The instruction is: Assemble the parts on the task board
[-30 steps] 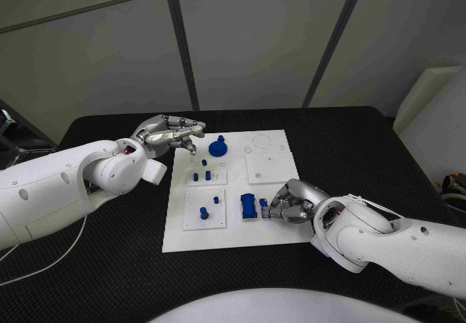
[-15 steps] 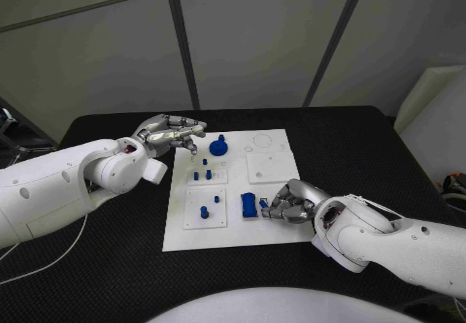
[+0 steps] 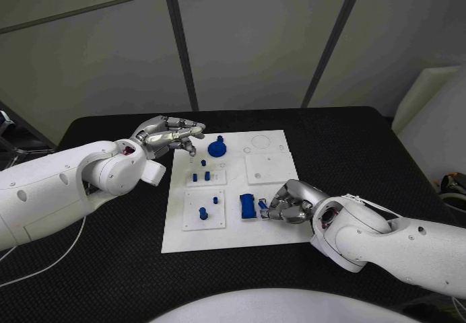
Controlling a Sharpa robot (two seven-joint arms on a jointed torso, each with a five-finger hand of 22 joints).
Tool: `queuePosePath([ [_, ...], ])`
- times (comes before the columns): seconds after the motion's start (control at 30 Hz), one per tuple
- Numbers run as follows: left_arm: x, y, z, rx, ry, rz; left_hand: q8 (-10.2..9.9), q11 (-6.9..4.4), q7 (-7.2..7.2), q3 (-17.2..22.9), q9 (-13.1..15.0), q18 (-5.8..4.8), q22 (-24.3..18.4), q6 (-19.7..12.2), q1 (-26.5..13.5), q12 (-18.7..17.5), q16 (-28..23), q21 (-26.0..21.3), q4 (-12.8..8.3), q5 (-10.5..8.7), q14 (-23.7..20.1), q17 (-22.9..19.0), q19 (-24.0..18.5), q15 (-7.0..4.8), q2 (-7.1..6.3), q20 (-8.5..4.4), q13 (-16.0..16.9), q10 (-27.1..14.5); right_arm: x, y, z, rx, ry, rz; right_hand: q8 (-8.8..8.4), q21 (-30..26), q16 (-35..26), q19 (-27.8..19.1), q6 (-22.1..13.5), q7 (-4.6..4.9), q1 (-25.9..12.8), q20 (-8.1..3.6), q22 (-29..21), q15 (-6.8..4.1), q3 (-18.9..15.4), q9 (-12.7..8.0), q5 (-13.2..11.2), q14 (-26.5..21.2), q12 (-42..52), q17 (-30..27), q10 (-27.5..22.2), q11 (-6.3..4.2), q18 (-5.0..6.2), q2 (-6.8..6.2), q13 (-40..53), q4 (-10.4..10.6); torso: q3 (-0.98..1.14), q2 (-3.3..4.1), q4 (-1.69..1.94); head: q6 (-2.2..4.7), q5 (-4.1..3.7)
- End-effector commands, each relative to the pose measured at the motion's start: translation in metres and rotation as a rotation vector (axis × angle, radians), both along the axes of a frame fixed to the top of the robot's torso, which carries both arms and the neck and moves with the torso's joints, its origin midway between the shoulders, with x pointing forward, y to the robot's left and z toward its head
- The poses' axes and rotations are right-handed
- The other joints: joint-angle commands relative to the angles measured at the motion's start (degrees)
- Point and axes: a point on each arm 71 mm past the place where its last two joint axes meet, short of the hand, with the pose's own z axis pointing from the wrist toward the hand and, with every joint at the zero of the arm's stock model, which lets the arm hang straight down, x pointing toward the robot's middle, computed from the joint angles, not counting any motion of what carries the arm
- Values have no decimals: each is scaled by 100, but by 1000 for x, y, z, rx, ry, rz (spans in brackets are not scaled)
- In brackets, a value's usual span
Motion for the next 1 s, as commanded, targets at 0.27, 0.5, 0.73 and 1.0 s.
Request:
queuePosePath([
  [0.27, 0, -2, 1, -7, 0, -13, 21, 10, -3, -29, -4, -105, -7, -46, 28, 34, 17, -24, -18, -10, -40, -8, 3, 16, 28, 16, 4, -43, 0, 2, 0, -16, -15, 11, 149, 100, 80, 91, 100, -55, -592, -53, 896, -82, -319, 129, 303, 395, 311, 452, 160, -63, -110, 297, 228, 19, -1, -1, 1, 5, -18],
  [0.5, 0, -1, 1, -7, 0, -14, 21, 10, -3, -29, -4, -105, -7, -46, 28, 34, 17, -24, -18, -10, -40, -8, 3, 16, 28, 16, 4, -43, 1, 1, 0, -28, -18, 10, 187, 141, 109, 130, 123, -81, -573, -68, 938, -99, -318, 159, 350, 405, 411, 495, 205, -86, -123, 366, 304, 10, -2, -1, 5, 5, -15],
  [0.73, 0, -1, 1, -6, 1, -13, 23, 10, -2, -30, -4, -105, -9, -49, 29, 36, 16, -26, -18, -10, -43, -9, 2, 17, 28, 16, 3, -46, 1, 3, 0, -22, -23, 16, 206, 145, 108, 135, 116, -80, -628, -77, 943, -106, -383, 180, 323, 405, 411, 493, 209, -88, -125, 341, 308, 19, 0, 4, -1, 12, -9],
  [1.0, 0, -1, 1, -5, 1, -12, 25, 12, 0, -31, -4, -106, -12, -53, 33, 42, 16, -29, -20, -10, -49, -13, 0, 19, 29, 17, 2, -53, 1, 2, 2, -5, -42, 20, 226, 132, 100, 123, 86, -78, -671, -83, 932, -107, -469, 208, 199, 401, 384, 481, 197, -86, -121, 315, 299, 13, -1, -1, 4, 9, -18],
])
